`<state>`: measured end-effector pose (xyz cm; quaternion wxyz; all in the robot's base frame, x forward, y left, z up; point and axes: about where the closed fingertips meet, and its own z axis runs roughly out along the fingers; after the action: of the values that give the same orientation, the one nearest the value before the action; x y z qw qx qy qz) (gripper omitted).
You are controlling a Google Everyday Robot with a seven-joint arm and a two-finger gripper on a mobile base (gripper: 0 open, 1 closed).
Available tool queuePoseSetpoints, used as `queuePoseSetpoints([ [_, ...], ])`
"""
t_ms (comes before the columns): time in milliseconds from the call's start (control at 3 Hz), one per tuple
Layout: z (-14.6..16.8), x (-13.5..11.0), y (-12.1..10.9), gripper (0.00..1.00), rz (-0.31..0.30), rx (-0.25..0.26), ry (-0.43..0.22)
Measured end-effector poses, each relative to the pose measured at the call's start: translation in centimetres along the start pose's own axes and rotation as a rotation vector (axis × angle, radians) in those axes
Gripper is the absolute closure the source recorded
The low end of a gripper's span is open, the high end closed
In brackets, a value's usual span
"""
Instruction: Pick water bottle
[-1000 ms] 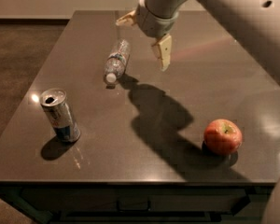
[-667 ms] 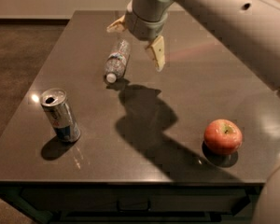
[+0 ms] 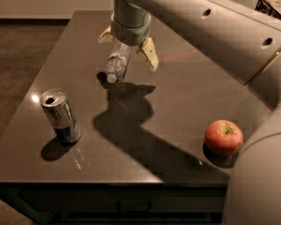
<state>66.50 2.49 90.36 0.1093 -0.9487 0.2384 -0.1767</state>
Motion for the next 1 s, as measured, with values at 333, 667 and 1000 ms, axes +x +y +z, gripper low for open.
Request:
queuePoseSetpoints([
  [333, 1.5, 0.4, -0.5, 0.0, -0.03, -0.044, 0.009],
  [667, 2.7, 0.4, -0.8, 0.0, -0.046, -0.075, 0.007],
  [1000, 3.7, 0.4, -1.1, 0.0, -0.059, -0.101, 0.006],
])
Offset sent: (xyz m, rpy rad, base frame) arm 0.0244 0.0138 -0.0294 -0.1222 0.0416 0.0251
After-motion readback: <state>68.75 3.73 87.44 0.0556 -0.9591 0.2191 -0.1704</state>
